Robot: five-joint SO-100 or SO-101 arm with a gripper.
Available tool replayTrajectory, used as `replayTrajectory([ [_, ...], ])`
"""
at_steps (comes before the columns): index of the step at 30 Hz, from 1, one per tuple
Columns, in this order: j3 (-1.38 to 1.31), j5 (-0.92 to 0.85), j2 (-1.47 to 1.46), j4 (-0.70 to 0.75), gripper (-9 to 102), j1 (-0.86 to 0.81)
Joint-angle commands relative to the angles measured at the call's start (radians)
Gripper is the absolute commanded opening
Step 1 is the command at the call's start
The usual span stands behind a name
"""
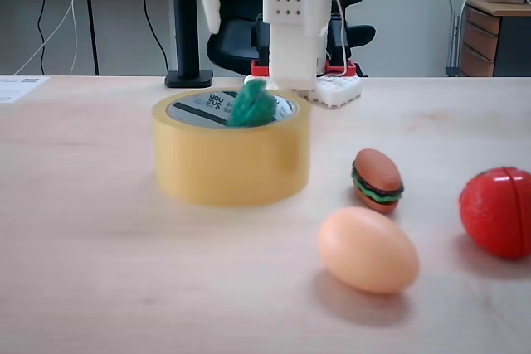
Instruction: Grasp a cucumber and put it in the hole.
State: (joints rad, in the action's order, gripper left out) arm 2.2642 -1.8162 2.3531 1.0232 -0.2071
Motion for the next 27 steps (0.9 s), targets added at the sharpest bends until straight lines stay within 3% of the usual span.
replayTrajectory([
  [1,-0.009,0.014,0.063,-0.069,55,-0.003],
  [10,-0.006,0.014,0.086,-0.069,55,-0.003],
  [17,0.103,0.012,0.275,-0.049,53,-0.005],
  [27,0.141,0.014,0.380,0.091,32,-0.005],
])
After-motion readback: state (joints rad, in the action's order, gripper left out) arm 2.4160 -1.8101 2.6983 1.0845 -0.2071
